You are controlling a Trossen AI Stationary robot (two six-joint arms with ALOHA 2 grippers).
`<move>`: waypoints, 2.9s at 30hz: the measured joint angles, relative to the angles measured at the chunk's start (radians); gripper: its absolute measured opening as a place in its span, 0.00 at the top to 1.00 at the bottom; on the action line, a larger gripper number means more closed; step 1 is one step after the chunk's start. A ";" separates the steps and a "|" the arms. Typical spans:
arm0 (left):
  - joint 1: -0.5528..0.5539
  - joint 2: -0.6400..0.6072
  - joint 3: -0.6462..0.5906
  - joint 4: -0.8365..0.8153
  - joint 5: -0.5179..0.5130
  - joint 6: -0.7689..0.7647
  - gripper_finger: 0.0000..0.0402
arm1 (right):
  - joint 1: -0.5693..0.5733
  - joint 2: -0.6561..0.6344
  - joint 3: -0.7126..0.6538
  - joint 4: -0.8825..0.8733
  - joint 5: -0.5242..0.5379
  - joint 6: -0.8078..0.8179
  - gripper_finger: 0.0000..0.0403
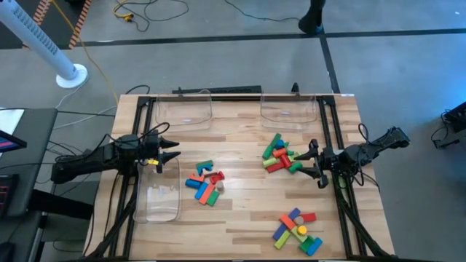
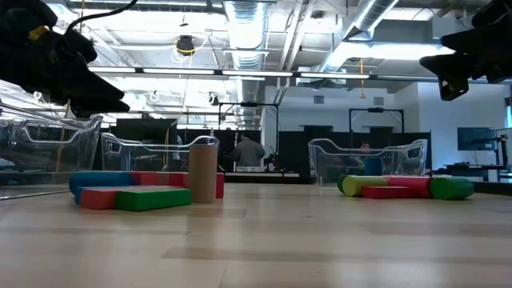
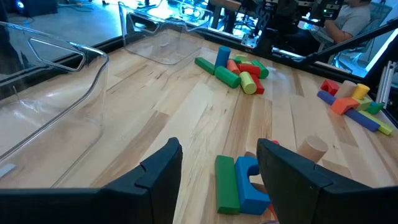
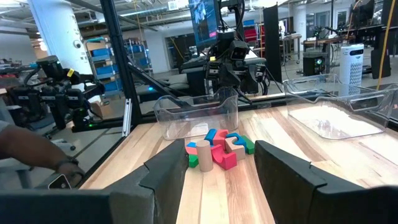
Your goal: Sort blocks by size
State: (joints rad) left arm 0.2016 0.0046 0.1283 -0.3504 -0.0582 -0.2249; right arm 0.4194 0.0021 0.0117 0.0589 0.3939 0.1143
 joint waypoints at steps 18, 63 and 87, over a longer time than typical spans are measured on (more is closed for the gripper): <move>0.000 0.000 0.000 0.000 0.000 0.000 0.50 | 0.000 0.000 0.000 0.000 0.000 0.000 0.46; 0.000 0.000 0.000 0.004 0.000 0.001 0.50 | -0.037 0.000 0.000 0.083 0.004 0.035 0.46; 0.000 0.000 0.000 0.011 0.000 0.031 0.50 | -0.036 0.000 0.000 0.042 0.005 0.036 0.46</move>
State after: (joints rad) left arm 0.2019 0.0048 0.1282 -0.3393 -0.0582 -0.1943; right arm 0.3832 0.0018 0.0113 0.1009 0.3985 0.1501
